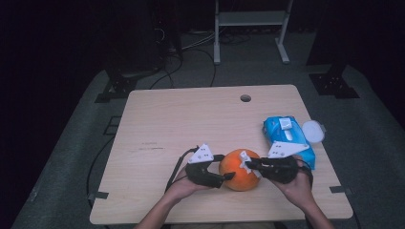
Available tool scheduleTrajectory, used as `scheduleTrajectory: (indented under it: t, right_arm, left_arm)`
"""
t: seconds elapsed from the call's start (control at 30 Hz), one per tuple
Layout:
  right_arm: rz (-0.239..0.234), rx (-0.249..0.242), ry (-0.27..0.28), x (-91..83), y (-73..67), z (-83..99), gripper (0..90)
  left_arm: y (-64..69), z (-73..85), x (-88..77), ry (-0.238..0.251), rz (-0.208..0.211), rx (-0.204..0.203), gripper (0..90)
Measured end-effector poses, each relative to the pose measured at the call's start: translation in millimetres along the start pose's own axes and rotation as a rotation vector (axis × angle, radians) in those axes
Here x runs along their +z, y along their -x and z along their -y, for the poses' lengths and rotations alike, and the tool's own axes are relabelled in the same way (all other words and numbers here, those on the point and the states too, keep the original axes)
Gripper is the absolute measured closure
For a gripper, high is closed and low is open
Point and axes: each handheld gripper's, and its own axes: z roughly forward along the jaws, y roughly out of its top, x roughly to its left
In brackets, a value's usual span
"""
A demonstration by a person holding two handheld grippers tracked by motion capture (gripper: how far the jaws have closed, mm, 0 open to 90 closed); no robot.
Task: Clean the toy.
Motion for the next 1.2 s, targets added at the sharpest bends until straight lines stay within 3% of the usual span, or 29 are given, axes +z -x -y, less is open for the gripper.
scheduleTrajectory:
  t: [0.13,0.17,0.27,0.37,0.47,0.5,0.57,0.7,0.77,0.83,0.9,0.97,1.1,1.2]
  right_arm:
    - [-0.007,-0.064,-0.022,8.3,-13.8,-3.6,82.1]
    - [-0.017,-0.062,-0.025,7.4,-13.3,-3.0,82.2]
    - [0.023,-0.041,-0.034,0.6,-0.5,3.1,82.0]
    - [0.009,0.028,-0.037,0.4,11.5,12.3,82.0]
    - [0.003,-0.002,-0.05,5.3,7.7,12.1,81.9]
    - [-0.005,-0.005,-0.051,6.0,6.2,11.7,81.9]
    - [-0.039,-0.021,-0.058,8.9,2.1,11.8,81.9]
    - [-0.103,-0.069,-0.08,12.3,-8.2,11.7,81.8]
    - [-0.129,-0.09,-0.097,12.8,-12.8,11.4,81.8]
    - [-0.153,-0.1,-0.109,12.0,-15.2,10.7,81.7]
    - [-0.145,-0.099,-0.095,8.4,-14.3,7.9,81.7]
    - [-0.13,-0.075,-0.065,3.4,-9.6,5.7,81.7]
    - [-0.049,-0.053,-0.028,-6.6,-2.1,4.9,81.7]
    - [-0.027,-0.035,-0.033,-8.5,1.5,7.2,81.6]
  left_arm:
    - [-8.2,10.1,-1.2,-0.034,0.011,-0.025,28.9]
    - [-11.3,12.4,-2.5,-0.039,0.01,-0.04,28.9]
    - [-16.9,17.8,-4.0,-0.047,0.012,-0.06,29.1]
    - [-18.3,18.6,-4.3,-0.051,0.038,-0.063,27.6]
    - [-20.3,14.2,-7.4,-0.036,0.053,-0.046,20.0]
    - [-21.7,11.7,-10.0,-0.003,0.071,-0.063,19.1]
    - [-22.1,8.9,-11.4,0.014,0.09,-0.075,16.5]
    - [-21.0,12.4,-4.3,-0.027,0.109,-0.066,9.7]
    - [-22.7,18.1,1.5,-0.054,0.141,-0.091,6.5]
    - [-22.2,22.8,3.1,-0.063,0.163,-0.089,9.8]
    - [-19.1,22.8,1.9,-0.071,0.147,-0.061,19.2]
    - [-16.9,20.4,-0.4,-0.085,0.147,-0.023,22.8]
    - [-15.1,19.0,-1.6,-0.08,0.166,0.006,20.5]
    - [-19.2,17.3,-1.8,-0.077,0.167,-0.027,11.8]
